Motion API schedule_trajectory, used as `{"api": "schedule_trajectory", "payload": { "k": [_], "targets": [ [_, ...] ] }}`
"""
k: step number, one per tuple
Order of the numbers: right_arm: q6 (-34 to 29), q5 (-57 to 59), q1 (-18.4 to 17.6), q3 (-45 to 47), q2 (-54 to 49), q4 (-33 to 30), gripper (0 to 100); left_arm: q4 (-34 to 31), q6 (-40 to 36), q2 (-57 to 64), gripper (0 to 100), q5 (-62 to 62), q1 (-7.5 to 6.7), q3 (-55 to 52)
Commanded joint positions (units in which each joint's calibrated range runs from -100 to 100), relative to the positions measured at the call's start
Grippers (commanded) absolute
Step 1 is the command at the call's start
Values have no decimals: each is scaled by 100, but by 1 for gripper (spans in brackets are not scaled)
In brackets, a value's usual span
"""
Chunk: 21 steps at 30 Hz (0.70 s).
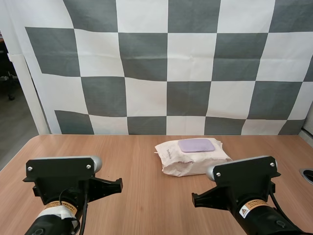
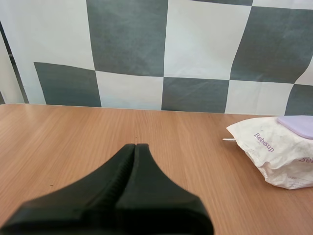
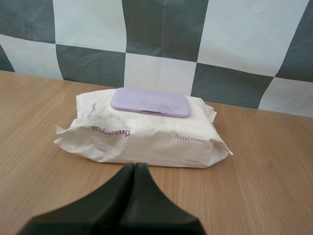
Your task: Open the wet wipes lid
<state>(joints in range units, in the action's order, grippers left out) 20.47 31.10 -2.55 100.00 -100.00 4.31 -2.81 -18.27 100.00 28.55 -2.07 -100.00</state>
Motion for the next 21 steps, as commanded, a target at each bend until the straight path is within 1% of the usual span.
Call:
{"api": "schedule_trajectory", "payload": {
  "k": [1,4,6,12,16,18,21],
  "targets": [
    [4,-90,2,0,0,350,0,25,4,0,0,7,0,0],
    [4,-504,2,0,0,330,0,25,4,0,0,-4,0,0],
    [23,-662,2,-44,0,259,0,25,4,0,0,-4,0,252],
    [82,-662,2,-973,0,202,0,-2,4,0,0,-4,0,1281],
    [82,-662,2,-1581,0,-296,0,-247,14,0,0,12,0,1950],
    [82,-538,2,-1916,0,-576,0,-440,14,0,0,204,0,2280],
    [82,200,2,-2448,0,-639,0,-625,14,0,0,843,0,2706]
  ]
}}
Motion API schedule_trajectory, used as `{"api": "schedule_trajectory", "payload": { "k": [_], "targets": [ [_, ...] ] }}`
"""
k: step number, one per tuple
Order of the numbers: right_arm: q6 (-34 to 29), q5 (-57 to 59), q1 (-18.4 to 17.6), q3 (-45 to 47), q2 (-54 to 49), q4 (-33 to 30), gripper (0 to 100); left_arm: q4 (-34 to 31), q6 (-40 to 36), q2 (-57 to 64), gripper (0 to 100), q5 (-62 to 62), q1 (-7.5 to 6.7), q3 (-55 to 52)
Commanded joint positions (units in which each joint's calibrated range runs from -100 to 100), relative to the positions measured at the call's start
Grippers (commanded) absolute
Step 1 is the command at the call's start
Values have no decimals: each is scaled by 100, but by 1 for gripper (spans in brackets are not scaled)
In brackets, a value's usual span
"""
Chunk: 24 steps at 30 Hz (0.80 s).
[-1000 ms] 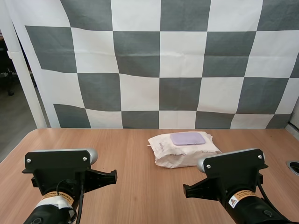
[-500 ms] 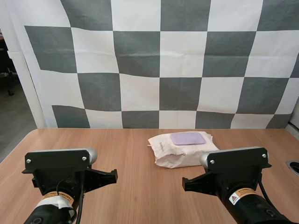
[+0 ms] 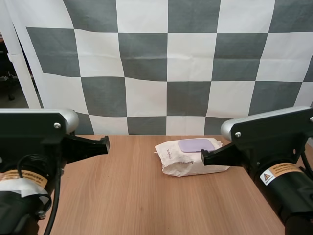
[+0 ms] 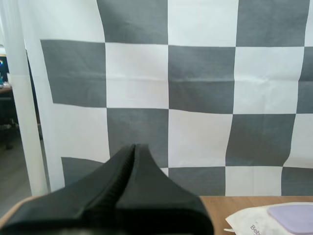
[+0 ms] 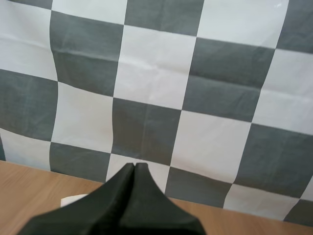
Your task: Open the wet wipes lid
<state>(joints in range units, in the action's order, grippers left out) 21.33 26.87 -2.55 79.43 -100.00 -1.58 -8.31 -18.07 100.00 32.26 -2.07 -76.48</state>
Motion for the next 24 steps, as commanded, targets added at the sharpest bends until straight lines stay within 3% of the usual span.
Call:
{"api": "schedule_trajectory", "payload": {
  "k": [1,6,16,19,24],
  "targets": [
    [-3,877,2,-555,0,-50,0,-75,-6,0,0,784,0,513],
    [-3,1816,2,-1157,0,195,0,110,-6,0,0,1351,0,980],
    [209,2246,2,-1787,39,219,0,166,-75,0,0,1355,0,984],
    [247,2764,2,-1916,398,209,0,358,379,-264,0,1207,-14,984],
    [429,3302,2,-2138,1201,197,0,831,1758,-1579,0,1774,-17,984]
  ]
}}
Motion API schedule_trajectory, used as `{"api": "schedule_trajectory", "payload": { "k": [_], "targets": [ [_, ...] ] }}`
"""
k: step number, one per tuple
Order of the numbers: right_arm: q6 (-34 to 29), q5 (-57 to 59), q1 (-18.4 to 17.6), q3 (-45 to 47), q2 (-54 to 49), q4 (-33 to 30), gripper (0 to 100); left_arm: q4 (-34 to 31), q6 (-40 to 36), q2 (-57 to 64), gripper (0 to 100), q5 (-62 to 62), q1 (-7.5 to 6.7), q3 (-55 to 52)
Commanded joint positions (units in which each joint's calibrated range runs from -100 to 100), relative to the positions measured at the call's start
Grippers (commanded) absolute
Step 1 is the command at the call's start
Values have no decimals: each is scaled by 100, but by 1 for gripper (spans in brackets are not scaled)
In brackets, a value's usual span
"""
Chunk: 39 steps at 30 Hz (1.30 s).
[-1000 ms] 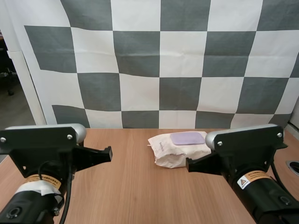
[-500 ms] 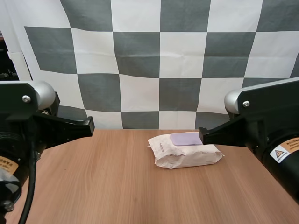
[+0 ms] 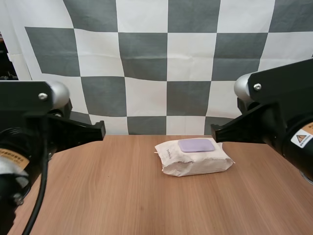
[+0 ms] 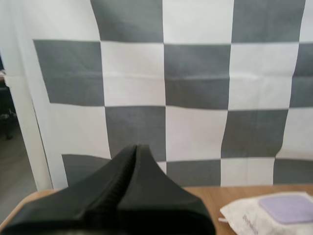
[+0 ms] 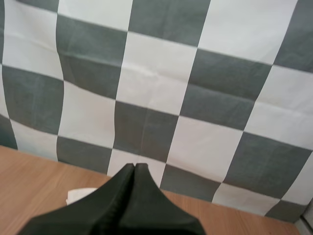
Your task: Open the wet wipes lid
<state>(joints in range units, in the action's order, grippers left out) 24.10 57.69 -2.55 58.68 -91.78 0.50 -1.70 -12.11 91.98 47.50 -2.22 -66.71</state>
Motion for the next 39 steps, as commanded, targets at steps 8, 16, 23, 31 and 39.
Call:
{"api": "schedule_trajectory", "payload": {
  "k": [8,16,23,31,39],
  "targets": [
    [912,1783,2,-563,1363,0,0,1859,3261,-2321,0,562,-1,6],
    [912,1774,2,-679,1657,-128,71,3491,4936,-3233,49,1354,-1,6],
    [1154,1736,2,-679,1894,-259,100,3890,5547,-4134,100,1482,-1,6],
    [1217,1556,2,-679,2225,-259,100,4960,7145,-4912,100,2138,-1,6],
    [1245,1493,2,-679,2539,-259,100,5582,8128,-5266,100,2323,-1,6]
  ]
}}
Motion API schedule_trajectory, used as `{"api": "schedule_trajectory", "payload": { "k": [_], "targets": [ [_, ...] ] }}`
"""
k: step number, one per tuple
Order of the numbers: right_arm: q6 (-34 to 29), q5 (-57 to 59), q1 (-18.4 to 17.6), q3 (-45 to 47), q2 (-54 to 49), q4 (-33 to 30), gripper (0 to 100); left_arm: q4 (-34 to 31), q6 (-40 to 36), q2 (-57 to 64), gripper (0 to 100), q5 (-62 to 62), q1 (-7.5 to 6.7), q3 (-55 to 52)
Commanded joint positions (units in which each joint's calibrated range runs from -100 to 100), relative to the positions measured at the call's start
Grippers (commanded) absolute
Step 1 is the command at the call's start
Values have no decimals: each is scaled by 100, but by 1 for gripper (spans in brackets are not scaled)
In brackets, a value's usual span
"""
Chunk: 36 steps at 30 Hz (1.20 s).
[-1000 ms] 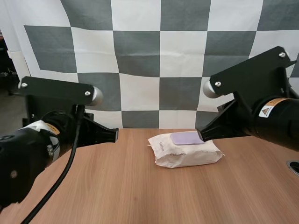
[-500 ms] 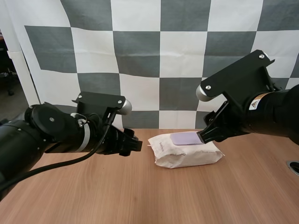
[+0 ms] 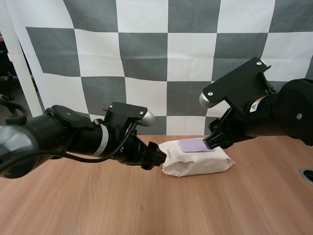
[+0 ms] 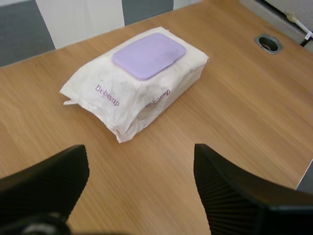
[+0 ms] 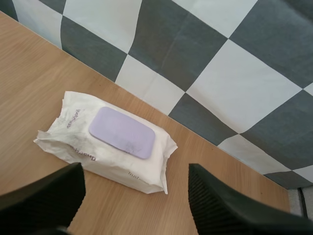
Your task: Open the wet wipes lid
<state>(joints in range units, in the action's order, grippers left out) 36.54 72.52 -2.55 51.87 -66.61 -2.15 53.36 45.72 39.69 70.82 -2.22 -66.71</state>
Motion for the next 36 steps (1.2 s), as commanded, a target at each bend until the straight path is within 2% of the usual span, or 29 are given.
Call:
{"api": "schedule_trajectory", "payload": {
  "k": [1,6,13,16,19,22,25,27,36],
  "targets": [
    [1,10,2,1,48,6,100,139,2422,-100,100,-26,-1,6],
    [1,10,2,1,60,6,100,436,2825,-503,100,-532,-1,6],
    [1,10,2,1,60,6,100,1076,3485,-1216,100,-515,-18,6],
    [-36,5,2,1,61,6,100,1088,3563,-1489,100,-743,-200,6],
    [-36,5,2,1,61,6,100,1181,3586,-1695,100,-1381,-539,6],
    [-36,21,2,1,61,6,100,1418,3723,-1832,100,-2542,-882,6],
    [-36,107,2,1,61,6,100,1557,3802,-1996,100,-3328,-1104,6],
    [-36,167,2,1,61,-6,100,1740,3935,-2159,100,-3592,-1152,6],
    [-36,203,2,1,61,-124,100,2186,4094,-2984,100,-3418,-1152,505]
  ]
}}
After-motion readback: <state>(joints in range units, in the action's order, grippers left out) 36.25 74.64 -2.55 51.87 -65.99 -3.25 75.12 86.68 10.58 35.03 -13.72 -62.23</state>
